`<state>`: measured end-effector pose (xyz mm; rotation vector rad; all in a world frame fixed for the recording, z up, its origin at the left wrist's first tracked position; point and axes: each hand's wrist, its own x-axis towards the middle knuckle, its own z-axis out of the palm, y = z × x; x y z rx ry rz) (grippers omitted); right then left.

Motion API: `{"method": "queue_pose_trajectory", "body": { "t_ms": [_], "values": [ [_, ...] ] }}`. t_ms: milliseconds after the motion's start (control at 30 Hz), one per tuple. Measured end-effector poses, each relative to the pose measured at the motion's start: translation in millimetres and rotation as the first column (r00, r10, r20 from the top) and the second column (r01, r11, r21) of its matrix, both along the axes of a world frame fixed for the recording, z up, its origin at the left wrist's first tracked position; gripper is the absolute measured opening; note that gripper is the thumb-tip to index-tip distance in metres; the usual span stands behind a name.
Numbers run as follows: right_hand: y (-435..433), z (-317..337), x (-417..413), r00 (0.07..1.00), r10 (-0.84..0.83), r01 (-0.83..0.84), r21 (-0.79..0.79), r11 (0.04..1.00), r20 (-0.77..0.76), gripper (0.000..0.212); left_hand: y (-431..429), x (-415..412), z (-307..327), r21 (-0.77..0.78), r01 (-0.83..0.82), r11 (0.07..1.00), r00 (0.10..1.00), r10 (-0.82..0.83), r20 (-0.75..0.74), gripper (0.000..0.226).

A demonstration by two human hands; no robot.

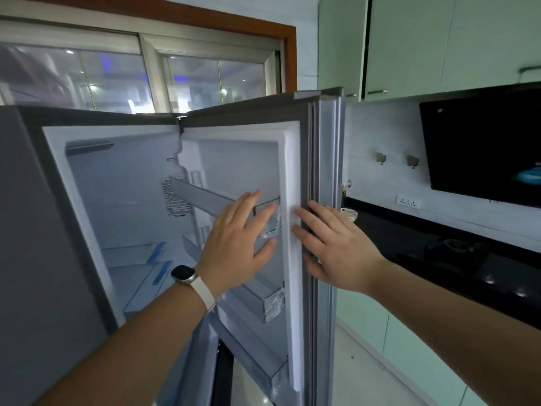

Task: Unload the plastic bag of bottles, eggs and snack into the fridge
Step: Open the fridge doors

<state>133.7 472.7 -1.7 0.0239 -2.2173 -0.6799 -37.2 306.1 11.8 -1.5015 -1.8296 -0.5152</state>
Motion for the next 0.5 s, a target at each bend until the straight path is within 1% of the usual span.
{"method": "queue_pose_trajectory", "body": {
  "t_ms": [133, 233, 333, 500],
  "values": [
    [15, -3, -2, 1.000, -0.001, 0.000, -0.053, 0.999, -0.030, 0.049, 19, 12, 0, 0.048, -0.017, 0.999, 0.995, 0.012, 0.101, 0.067],
    [26, -8, 0, 0.999, -0.027, 0.025, -0.068, 0.997, -0.023, 0.052, 31, 22, -2, 0.076, -0.045, 0.996, 0.989, 0.034, 0.147, 0.068],
    [37, -10, 3, 0.998, -0.067, 0.067, -0.076, 0.995, 0.001, 0.055, 44, 27, -1, 0.064, -0.074, 0.995, 0.987, 0.064, 0.150, 0.064],
    [56, -10, 4, 0.996, -0.085, 0.085, -0.086, 0.993, 0.011, 0.056, 60, 24, 7, 0.067, -0.118, 0.991, 0.989, 0.111, 0.099, 0.058]
  ]
}}
